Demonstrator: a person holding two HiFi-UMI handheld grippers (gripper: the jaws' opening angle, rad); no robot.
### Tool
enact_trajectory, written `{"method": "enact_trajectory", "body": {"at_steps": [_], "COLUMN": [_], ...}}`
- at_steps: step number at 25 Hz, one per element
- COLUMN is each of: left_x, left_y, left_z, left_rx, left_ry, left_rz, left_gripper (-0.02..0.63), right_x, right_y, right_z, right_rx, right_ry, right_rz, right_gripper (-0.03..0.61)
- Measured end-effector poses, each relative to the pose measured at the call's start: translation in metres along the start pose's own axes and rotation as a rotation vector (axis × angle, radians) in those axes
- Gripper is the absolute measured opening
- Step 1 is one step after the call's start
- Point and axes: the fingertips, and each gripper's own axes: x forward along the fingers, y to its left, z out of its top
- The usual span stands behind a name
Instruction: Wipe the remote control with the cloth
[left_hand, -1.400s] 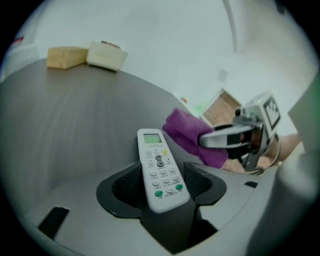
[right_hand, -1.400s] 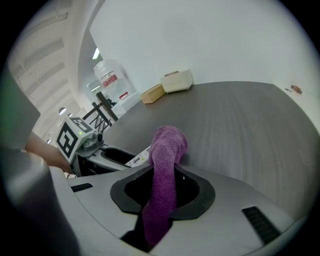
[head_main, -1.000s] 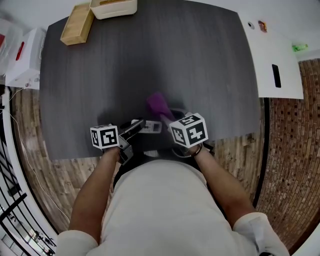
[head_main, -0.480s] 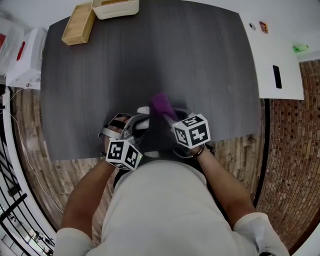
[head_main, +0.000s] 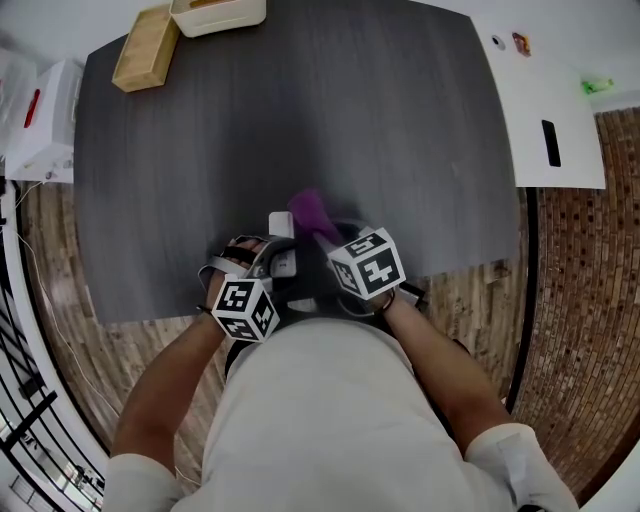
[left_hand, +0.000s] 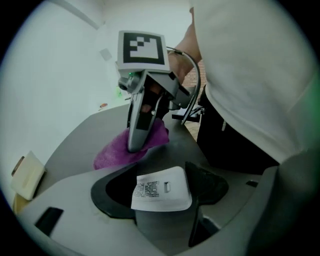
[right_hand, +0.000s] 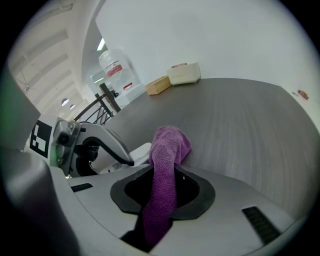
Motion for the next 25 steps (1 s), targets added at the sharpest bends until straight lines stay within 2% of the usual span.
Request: {"method": "enact_trajectory", "body": {"at_steps": [2, 5, 7, 9, 12, 13, 15, 20, 25], "left_x": [-0.002, -0.008, -0.017, -0.027, -0.03, -0.028, -0.02, -0.006, -0.001], "left_y": [-0.008, -0.011, -0.004, 0.003, -0.001, -0.005, -0.01, -0.004, 0.018], "left_z": [-0.002, -0.008, -0.013, -0.023, -0.043, -0.048, -0.052, -0.039, -0.039], "left_rx": [-0.019, -0.066, -0.165, -0.307, -0.452, -0.474, -0.5, -0.488, -0.547], "left_ry": [-0.002, -0.005, -0.024, -0.039, 0.005, 0.029, 0.054, 0.034, 0.001], "left_rz": [-0.03, -0.03, 0.027, 0.111, 0.198, 0.211, 0.221, 0.194, 0.199], "left_gripper": [0.306, 0.318, 0.318, 0.318, 0.316, 0.31, 0.231, 0.174, 0.17], "right_x": [0.003, 0.006, 0.006, 0.003, 0.005, 0.009, 0.022, 0.046, 0.056], "right_y": [0.0, 0.001, 0.001, 0.002, 0.012, 0.016, 0.022, 0.017, 0.02], "right_z": [0.0, 0.0, 0.004, 0.011, 0.028, 0.032, 0.032, 0.032, 0.044], "right_rx": [-0.006, -0.03, -0.055, -0.104, -0.218, -0.259, -0.333, -0.426, -0.554], "right_ry": [0.007, 0.022, 0.022, 0.013, 0.015, 0.028, 0.066, 0.136, 0.199], "right_rz": [0.0, -0.001, -0.015, -0.042, -0.065, -0.068, -0.072, -0.086, -0.086], "right_gripper": [0.089, 0.089, 0.089, 0.089, 0.089, 0.089, 0.088, 0.088, 0.087]}}
